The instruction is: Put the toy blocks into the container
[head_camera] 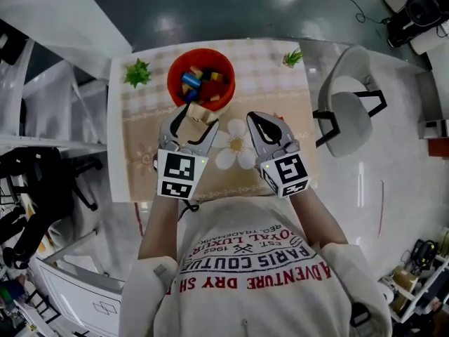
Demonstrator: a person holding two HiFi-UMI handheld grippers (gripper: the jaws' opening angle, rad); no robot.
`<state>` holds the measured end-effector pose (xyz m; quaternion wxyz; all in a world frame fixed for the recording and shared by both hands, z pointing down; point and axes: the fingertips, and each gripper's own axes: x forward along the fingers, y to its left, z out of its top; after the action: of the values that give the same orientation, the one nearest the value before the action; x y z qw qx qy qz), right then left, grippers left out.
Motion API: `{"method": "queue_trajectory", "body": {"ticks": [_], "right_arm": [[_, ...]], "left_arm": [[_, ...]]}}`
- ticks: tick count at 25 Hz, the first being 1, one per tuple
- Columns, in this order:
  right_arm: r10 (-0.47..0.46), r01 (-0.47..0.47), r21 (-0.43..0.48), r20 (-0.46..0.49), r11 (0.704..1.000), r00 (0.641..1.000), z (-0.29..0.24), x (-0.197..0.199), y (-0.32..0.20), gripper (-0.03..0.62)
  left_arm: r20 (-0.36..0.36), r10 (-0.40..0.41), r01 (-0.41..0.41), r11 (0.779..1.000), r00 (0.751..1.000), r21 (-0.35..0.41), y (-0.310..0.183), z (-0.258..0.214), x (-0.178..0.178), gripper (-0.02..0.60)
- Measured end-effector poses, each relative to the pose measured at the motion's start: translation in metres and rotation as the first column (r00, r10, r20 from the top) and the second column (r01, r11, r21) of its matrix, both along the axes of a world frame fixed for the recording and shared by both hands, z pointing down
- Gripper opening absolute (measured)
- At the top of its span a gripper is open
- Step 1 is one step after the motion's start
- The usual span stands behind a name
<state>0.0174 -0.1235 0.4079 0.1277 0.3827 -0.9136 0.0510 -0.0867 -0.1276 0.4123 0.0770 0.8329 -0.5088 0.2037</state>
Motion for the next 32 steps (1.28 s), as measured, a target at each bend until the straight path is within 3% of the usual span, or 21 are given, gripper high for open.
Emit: {"method": "queue_trajectory", "body": {"ticks": [9, 20, 26, 32], "right_arm": [[0.066, -0.066, -0.005, -0.019, 0.998, 0.998, 0.002, 0.007, -0.021, 0.002], [0.108, -0.108, -0.017, -0.034, 0.994, 0.994, 0.007, 0.005, -0.034, 0.002], [0.131, -0.132, -0.014, -0.042, 0.991, 0.99, 0.008, 0.01, -0.028, 0.002], [0.182, -0.182, 0.003, -0.036, 0.983, 0.983, 0.003, 0.028, -0.017, 0.002]], "left_arm": [[0.01, 0.011, -0.011, 1.0, 1.0, -0.012, -0.054, 0.002, -0.013, 0.312], [-0.002, 0.009, -0.01, 0.997, 1.0, -0.071, -0.072, 0.028, -0.02, 0.313], [-0.005, -0.028, 0.028, 0.998, 1.0, -0.048, -0.073, 0.026, -0.02, 0.341], [-0.036, 0.013, -0.013, 1.0, 0.999, -0.002, -0.064, 0.007, -0.002, 0.362]]}}
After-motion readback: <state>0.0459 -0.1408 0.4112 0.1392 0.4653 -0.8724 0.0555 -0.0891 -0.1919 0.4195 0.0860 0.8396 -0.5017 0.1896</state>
